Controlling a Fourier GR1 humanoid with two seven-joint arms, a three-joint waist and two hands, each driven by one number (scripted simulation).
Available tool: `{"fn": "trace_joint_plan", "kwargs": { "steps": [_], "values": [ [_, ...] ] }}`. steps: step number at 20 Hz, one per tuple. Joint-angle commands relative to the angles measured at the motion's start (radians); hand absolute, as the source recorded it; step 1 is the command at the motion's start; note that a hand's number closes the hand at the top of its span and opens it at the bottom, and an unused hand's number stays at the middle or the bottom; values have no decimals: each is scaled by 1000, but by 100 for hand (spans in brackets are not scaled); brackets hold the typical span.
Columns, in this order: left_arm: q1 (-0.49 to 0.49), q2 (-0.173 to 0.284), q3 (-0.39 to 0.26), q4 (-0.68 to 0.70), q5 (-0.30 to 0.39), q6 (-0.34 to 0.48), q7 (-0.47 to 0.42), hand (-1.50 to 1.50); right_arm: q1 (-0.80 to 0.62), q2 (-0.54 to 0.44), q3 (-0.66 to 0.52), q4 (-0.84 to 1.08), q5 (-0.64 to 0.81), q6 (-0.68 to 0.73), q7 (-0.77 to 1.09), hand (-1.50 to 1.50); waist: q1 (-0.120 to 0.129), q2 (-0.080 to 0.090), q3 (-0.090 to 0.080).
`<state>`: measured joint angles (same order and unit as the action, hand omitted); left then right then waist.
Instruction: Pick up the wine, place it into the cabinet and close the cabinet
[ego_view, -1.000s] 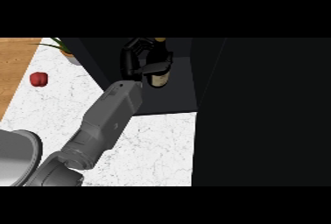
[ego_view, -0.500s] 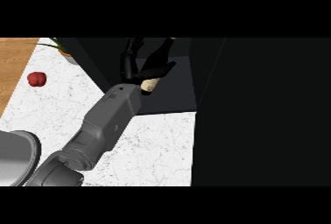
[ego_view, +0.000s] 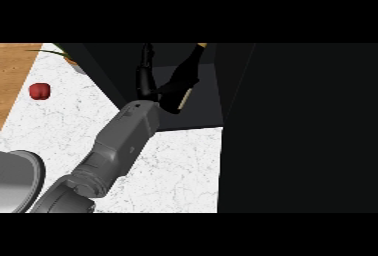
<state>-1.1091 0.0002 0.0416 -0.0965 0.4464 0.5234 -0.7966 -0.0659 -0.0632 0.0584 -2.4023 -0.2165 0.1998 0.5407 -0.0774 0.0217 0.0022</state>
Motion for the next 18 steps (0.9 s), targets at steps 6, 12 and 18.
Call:
{"fn": "trace_joint_plan", "kwargs": {
  "steps": [6,12,18],
  "values": [
    [45,42,24,-4,4,-72,-50,-150,-35,-24,-31,-81,-56,-22,85,-150,4,4,-4],
    [78,25,27,-11,-2,-125,-101,-150,-14,-10,-4,-77,-57,-13,67,-150,2,6,-4],
    [40,10,13,0,-20,-153,-50,-150,35,1,-8,-61,-49,8,6,-150,11,0,-3]
  ]
}}
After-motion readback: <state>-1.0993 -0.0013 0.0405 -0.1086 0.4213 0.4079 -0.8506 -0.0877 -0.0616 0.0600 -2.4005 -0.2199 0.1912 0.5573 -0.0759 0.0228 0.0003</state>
